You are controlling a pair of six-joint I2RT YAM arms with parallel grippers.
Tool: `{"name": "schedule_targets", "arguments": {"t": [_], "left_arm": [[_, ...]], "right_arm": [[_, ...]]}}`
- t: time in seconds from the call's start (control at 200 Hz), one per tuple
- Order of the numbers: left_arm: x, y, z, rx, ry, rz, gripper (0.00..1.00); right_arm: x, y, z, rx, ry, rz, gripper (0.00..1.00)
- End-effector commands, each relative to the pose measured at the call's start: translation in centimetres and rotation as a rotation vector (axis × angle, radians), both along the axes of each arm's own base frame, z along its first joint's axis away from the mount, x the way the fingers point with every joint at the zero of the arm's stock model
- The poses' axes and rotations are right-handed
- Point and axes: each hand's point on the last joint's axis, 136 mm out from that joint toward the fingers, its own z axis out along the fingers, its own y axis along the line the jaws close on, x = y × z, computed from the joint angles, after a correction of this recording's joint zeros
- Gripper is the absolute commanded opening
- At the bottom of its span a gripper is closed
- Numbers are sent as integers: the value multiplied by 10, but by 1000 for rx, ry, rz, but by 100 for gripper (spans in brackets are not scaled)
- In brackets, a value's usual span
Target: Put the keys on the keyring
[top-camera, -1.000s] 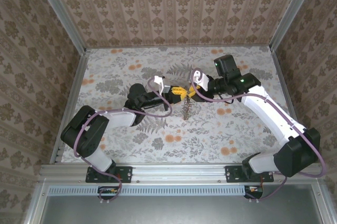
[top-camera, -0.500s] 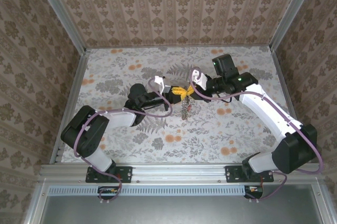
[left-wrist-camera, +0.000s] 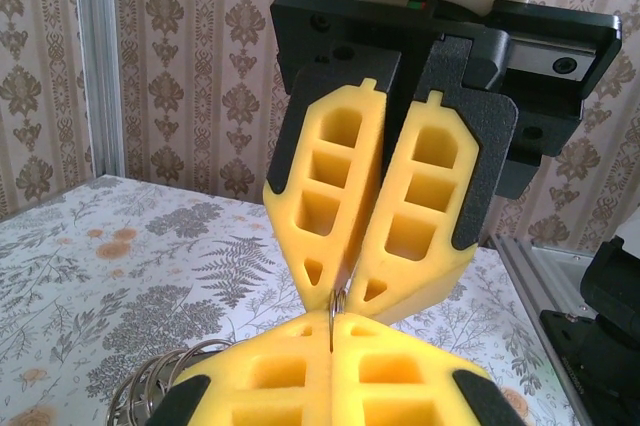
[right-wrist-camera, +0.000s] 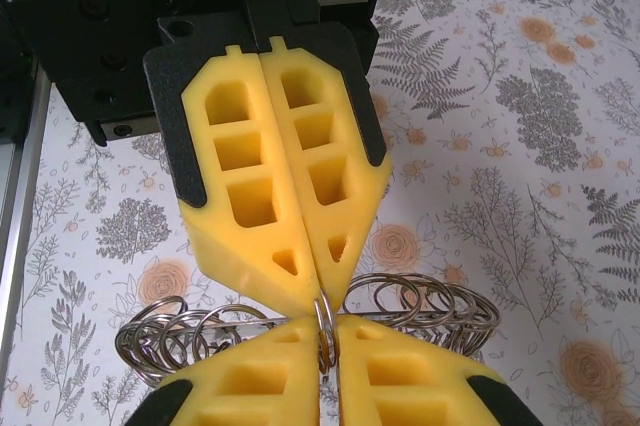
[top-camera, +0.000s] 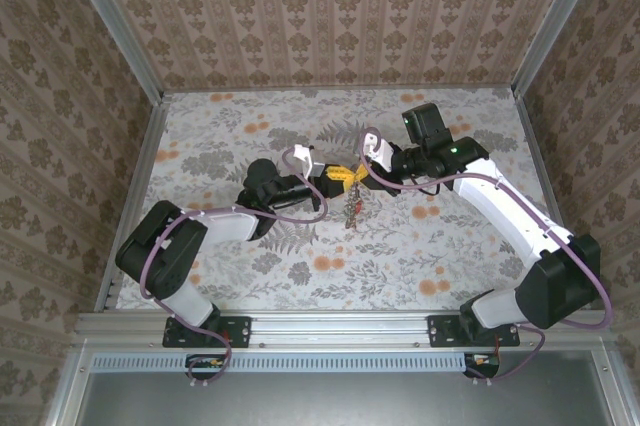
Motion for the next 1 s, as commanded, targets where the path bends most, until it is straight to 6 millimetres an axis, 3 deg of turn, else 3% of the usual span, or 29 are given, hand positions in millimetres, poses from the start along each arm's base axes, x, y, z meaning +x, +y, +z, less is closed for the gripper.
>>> {"name": "schedule_targets", "arguments": {"t": [0.0,0.235,0.425,0.575,0.71,0.88,0.995], "left_arm": [[-11,2,32,-79,-113,-24,0],[-11,3,33,-80,-114,-25,0],[-11,3,34,-82,-117,-20,0],[-8,5,29,-73,-107,3,0],[-3,7,14,-2,-100,36,23],[-10,5,-12,180,-115,6,29],[-15,5,-18,247,-131,-22,32]], "right_arm": [[2,-1,-5,-27,0,10,13],[2,-4,-12,-57,24,6,14],[5,-5,-12,-67,36,-6,0],[6,-9,-6,-101,61,-35,0],[2,-19,-8,-210,110,-73,0],[-8,-23,-14,-361,117,-54,0],[-10,-18,-9,-384,82,-35,0]]}}
